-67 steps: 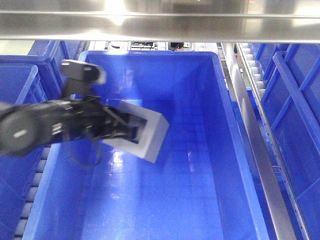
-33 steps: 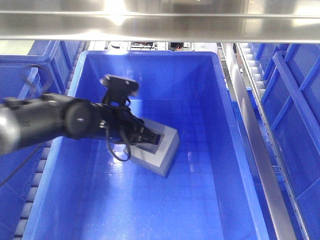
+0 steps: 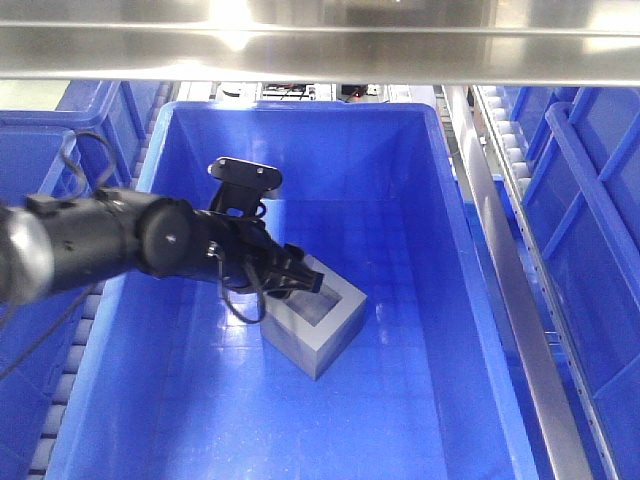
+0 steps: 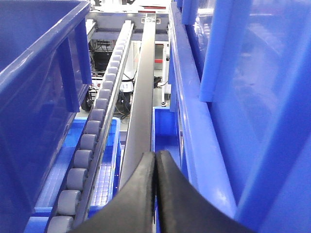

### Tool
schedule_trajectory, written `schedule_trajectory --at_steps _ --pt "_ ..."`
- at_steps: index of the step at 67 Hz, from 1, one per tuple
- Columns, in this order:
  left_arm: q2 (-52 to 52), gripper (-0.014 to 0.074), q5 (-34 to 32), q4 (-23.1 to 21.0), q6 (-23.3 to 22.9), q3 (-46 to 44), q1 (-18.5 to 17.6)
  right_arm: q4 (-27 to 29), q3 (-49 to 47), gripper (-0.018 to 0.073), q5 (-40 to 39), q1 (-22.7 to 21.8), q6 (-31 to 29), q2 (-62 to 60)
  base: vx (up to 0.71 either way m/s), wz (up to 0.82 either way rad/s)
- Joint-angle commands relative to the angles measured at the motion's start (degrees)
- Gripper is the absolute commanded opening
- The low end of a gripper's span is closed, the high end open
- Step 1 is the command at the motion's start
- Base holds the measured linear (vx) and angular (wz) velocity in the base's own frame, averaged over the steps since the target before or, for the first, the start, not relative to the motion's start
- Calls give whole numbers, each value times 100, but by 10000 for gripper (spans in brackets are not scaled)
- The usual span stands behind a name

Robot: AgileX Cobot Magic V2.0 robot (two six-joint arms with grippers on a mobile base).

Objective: Sort gray base to blue bin
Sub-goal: 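Open the left gripper to release the block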

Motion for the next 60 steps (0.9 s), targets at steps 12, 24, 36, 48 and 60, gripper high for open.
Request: schedule_trajectory --at_steps 12,24,36,48,60 --pt "-1445 448 -929 -75 44 1007 -28 -54 32 -5 -454 -9 -69 -42 0 0" --pt "-2942 448 -1553 -75 44 2240 -28 -54 32 -5 -454 -9 -69 -42 0 0" --pt "-4665 448 -1531 -75 44 3154 -28 -54 32 -5 -454 -9 -69 -42 0 0" --pt "-6482 448 -1142 -69 67 3804 -28 -54 32 -5 -454 -9 -69 -42 0 0" --pt "-8415 448 -81 28 107 4196 -28 -54 32 -5 -454 -9 -69 -42 0 0"
